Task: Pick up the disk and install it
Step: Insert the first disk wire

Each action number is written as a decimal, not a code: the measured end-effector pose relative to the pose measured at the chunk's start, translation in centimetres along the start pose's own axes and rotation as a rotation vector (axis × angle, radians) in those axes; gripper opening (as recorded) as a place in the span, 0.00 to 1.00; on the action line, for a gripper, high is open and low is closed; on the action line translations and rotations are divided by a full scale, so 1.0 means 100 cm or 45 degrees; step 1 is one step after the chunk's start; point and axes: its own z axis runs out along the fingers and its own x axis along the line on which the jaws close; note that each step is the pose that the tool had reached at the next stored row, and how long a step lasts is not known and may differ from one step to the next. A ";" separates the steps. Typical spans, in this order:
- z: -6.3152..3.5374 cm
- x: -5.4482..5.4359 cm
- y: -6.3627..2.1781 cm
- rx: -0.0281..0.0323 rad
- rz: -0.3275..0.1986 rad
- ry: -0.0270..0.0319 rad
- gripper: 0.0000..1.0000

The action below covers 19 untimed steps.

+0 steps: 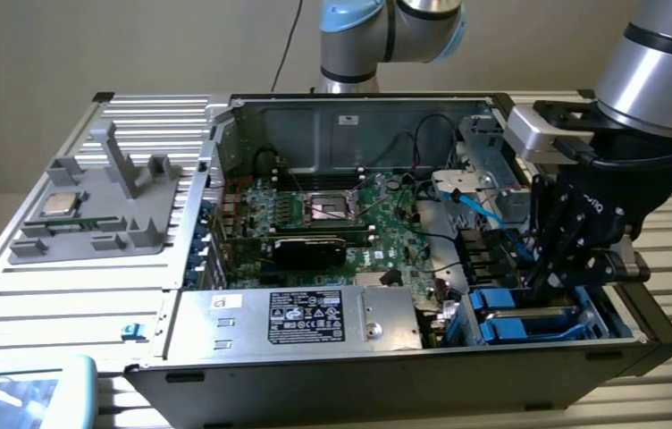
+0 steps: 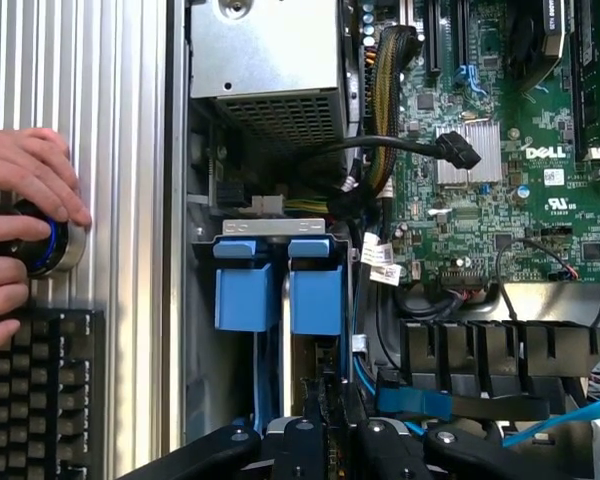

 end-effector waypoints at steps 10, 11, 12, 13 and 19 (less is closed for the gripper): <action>0.0006 0.000 -0.0003 0.0007 0.000 0.0018 0.18; 0.0001 0.000 -0.0003 0.0004 0.001 0.0052 0.18; -0.0005 0.000 -0.0003 0.0003 0.001 0.0085 0.25; -0.0011 0.000 0.0000 0.0003 0.001 0.0104 0.25; -0.0169 0.002 0.0010 0.0007 0.003 0.0287 0.25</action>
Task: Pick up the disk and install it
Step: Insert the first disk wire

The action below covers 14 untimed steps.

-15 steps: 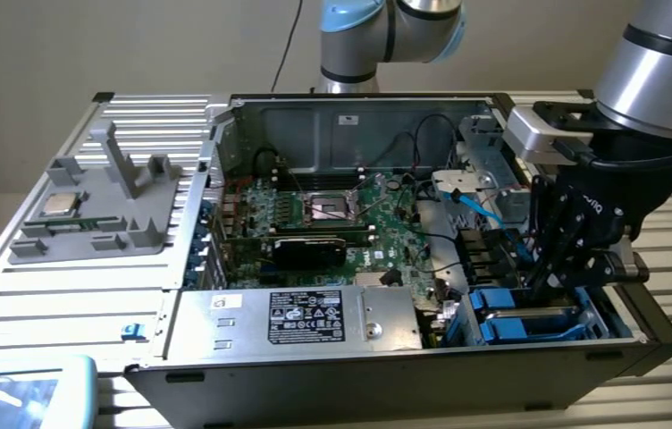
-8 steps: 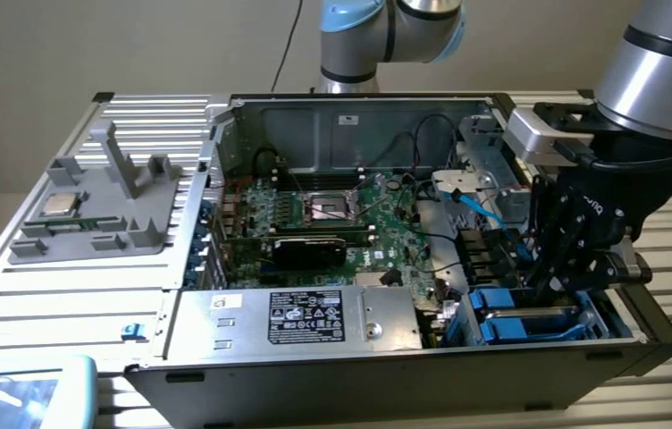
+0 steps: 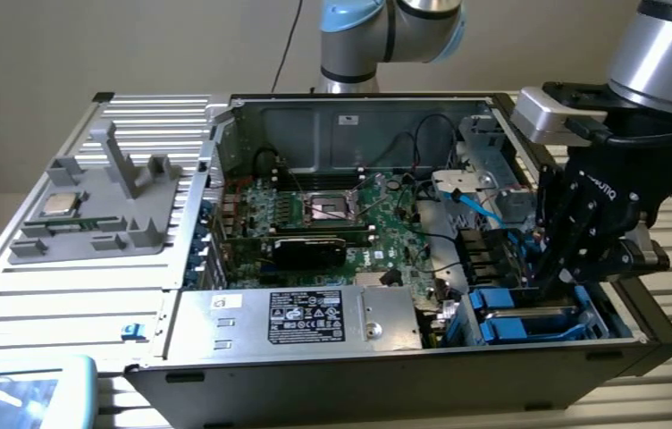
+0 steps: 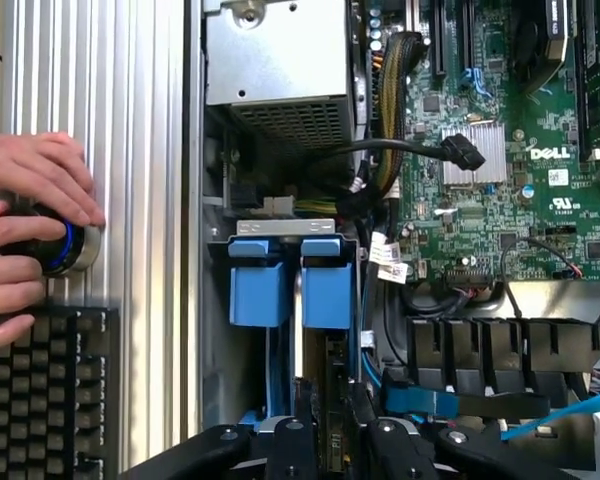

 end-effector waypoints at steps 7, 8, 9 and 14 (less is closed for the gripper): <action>-0.0194 0.003 0.0004 0.0012 0.002 0.0404 0.25; -0.0214 0.003 0.0005 0.0014 0.003 0.0492 0.25; -0.0237 0.004 0.0006 0.0017 0.004 0.0581 0.25; -0.0382 0.005 0.0015 0.0027 0.006 0.0932 0.25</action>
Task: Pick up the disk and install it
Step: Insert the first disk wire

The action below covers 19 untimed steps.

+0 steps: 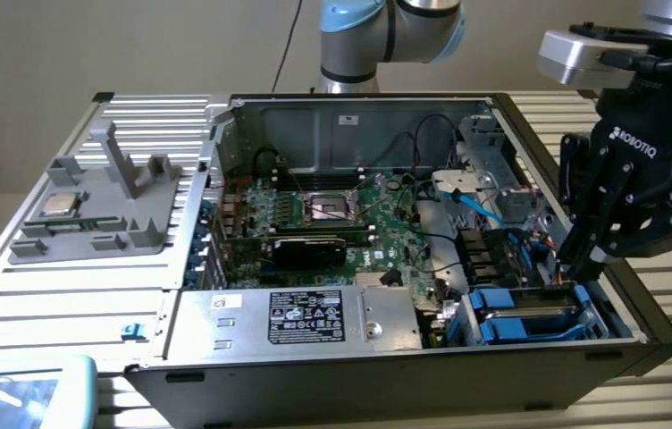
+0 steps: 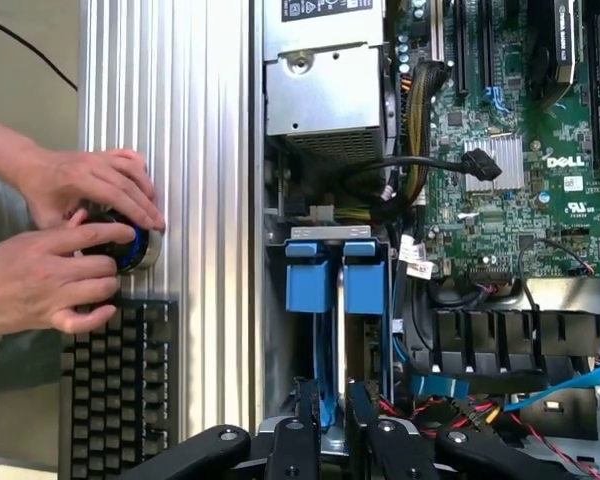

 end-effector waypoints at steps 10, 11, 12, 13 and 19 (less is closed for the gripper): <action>-0.0103 -0.004 0.0013 0.0004 0.001 0.0213 0.25; -0.0104 -0.004 0.0013 0.0004 0.001 0.0213 0.25; -0.0104 -0.004 0.0013 0.0004 0.001 0.0213 0.25; -0.0104 -0.004 0.0013 0.0004 0.001 0.0213 0.25; -0.0104 -0.004 0.0013 0.0005 0.001 0.0213 0.25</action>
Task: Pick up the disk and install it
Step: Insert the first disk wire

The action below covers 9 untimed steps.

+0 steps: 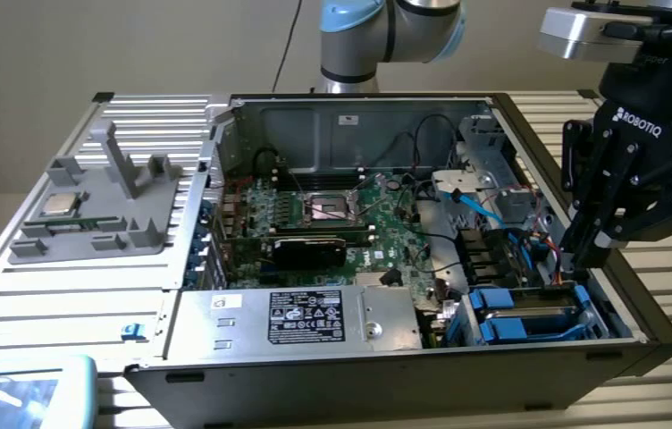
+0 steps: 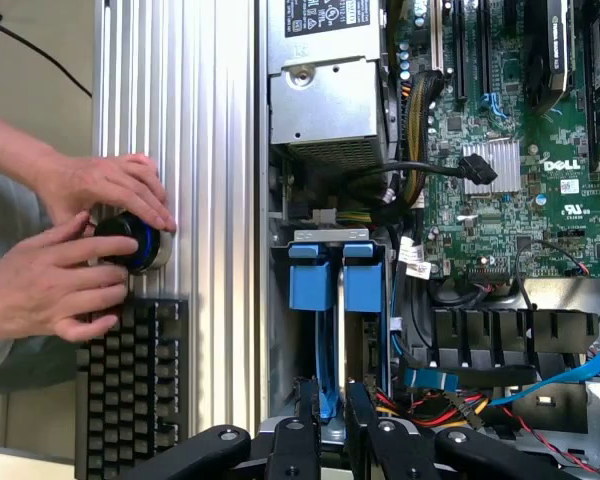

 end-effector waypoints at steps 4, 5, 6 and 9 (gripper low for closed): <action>-0.0003 -0.001 0.0013 0.0009 0.001 0.0028 0.25; -0.0003 -0.002 0.0028 0.0019 0.001 0.0045 0.25; -0.0005 -0.002 0.0046 0.0033 0.001 0.0064 0.25; -0.0007 -0.005 0.0100 0.0048 0.001 0.0077 0.25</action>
